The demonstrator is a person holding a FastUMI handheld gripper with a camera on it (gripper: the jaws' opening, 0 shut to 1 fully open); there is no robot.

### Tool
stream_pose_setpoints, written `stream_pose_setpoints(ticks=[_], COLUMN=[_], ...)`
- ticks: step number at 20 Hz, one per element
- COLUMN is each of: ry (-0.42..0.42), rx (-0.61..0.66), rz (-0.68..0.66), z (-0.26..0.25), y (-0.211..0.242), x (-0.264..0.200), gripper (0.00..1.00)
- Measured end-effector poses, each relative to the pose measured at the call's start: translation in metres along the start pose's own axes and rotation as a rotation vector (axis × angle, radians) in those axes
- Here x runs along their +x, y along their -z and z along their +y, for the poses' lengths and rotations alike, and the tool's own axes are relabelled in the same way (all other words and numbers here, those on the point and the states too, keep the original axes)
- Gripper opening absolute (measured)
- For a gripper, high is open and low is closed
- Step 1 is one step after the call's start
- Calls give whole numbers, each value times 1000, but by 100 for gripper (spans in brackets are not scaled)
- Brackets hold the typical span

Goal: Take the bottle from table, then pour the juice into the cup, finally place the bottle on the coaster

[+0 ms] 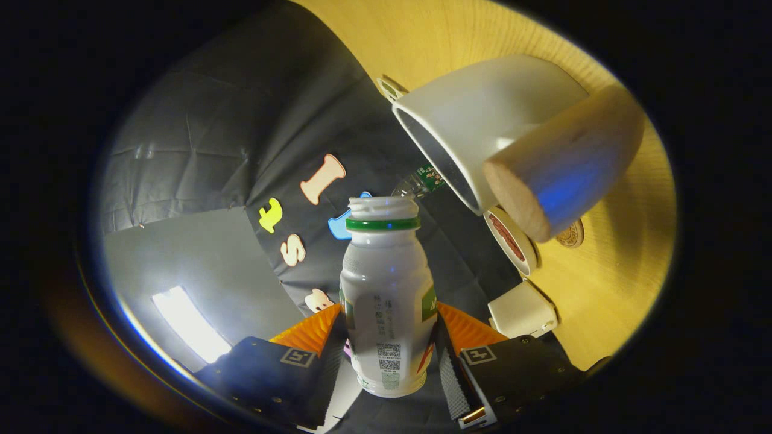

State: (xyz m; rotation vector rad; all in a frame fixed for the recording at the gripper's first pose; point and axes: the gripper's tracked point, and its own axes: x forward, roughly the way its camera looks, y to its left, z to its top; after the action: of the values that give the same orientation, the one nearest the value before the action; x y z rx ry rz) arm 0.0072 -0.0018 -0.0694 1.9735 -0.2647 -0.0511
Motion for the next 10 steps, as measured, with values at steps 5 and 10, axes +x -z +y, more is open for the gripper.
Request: stream_pose_setpoints(ticks=[5, 10], ry=[69, 154], rx=[-215, -617], rz=[38, 106], z=[-5, -20], y=[2, 2], x=[-1, 13], gripper=[73, 73])
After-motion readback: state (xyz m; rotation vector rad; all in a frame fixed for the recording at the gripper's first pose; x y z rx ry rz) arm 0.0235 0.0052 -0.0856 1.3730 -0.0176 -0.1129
